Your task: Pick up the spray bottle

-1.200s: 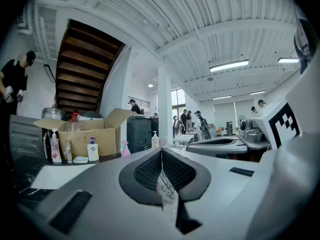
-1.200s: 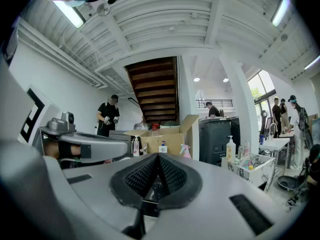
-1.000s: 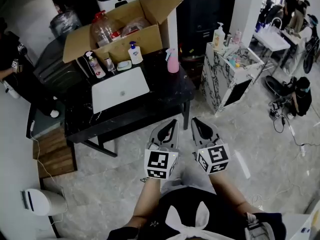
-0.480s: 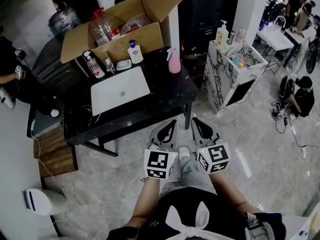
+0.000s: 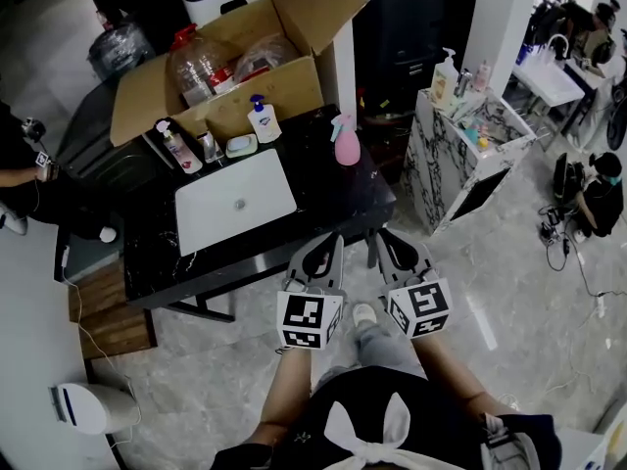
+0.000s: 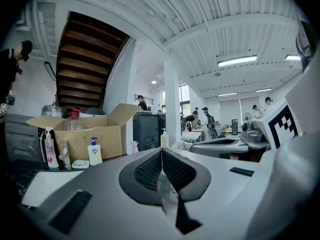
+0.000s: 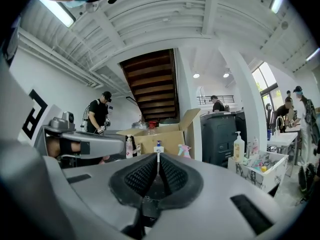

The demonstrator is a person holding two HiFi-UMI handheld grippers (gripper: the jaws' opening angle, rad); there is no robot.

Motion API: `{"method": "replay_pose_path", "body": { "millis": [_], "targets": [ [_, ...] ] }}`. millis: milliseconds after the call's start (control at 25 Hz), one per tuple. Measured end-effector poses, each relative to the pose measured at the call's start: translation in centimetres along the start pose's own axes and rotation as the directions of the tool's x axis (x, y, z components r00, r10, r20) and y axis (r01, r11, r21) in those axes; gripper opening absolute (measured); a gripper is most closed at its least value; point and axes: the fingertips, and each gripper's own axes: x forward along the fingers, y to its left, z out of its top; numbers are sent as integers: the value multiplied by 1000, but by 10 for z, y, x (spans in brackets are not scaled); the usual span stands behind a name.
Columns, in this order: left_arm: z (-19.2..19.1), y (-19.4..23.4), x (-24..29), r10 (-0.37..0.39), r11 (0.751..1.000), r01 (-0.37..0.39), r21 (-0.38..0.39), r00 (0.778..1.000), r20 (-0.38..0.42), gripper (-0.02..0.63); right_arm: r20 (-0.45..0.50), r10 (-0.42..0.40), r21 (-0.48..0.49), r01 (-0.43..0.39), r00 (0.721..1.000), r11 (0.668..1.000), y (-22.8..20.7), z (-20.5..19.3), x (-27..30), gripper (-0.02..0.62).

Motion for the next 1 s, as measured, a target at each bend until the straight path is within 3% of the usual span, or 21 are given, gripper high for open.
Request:
{"method": "replay_pose_path", "body": {
  "millis": [720, 1000],
  "targets": [
    [10, 73, 96, 50, 999, -51, -4, 998, -43, 26, 29, 12, -23, -11, 1000, 1000, -67, 31, 119, 32],
    [16, 88, 122, 80, 997, -80, 8, 996, -35, 26, 44, 31, -24, -30, 999, 999, -85, 35, 147, 126]
  ]
}}
